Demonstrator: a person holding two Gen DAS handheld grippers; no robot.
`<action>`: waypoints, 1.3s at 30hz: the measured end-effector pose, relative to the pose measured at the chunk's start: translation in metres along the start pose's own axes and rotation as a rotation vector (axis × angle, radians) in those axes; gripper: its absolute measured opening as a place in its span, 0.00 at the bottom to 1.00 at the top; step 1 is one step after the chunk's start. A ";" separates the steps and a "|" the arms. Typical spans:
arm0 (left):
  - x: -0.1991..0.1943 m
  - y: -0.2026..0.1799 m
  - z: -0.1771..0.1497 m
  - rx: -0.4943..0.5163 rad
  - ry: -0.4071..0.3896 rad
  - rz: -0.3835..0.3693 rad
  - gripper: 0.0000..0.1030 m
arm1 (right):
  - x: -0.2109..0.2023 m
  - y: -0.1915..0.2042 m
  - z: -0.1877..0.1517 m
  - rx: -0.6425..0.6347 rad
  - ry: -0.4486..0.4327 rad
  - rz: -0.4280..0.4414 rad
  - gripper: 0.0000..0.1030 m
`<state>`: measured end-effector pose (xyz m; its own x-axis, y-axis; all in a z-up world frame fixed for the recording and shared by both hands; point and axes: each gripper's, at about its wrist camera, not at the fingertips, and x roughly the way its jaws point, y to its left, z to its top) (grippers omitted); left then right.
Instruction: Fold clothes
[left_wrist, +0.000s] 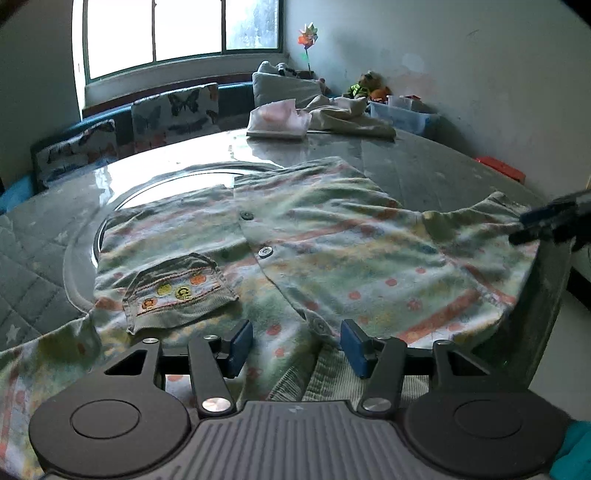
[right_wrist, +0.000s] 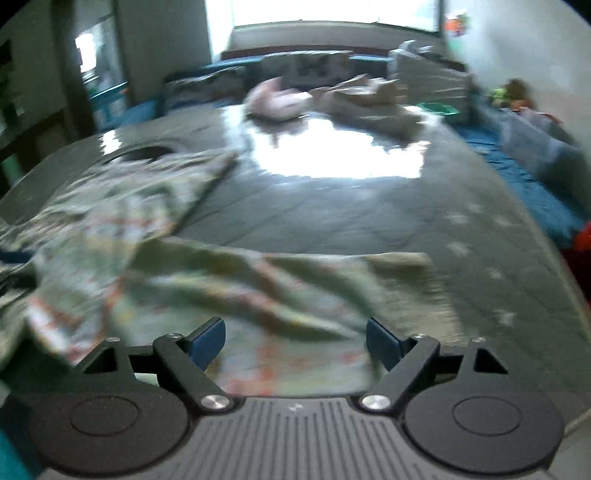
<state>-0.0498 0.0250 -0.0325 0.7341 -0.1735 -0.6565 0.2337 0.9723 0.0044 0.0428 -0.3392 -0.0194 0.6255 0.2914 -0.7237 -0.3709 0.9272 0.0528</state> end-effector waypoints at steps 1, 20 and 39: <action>0.001 -0.001 0.001 -0.001 0.002 0.000 0.56 | 0.001 -0.007 0.001 0.020 -0.019 -0.021 0.79; 0.017 -0.016 0.009 0.020 -0.009 0.002 0.65 | 0.038 -0.047 0.033 0.055 -0.093 -0.202 0.24; -0.016 0.017 -0.008 -0.168 -0.028 0.065 0.67 | 0.037 0.029 0.066 -0.110 -0.151 -0.020 0.62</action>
<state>-0.0627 0.0455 -0.0274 0.7625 -0.1118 -0.6373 0.0773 0.9936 -0.0818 0.1004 -0.2858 0.0002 0.7264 0.3125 -0.6121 -0.4244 0.9045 -0.0420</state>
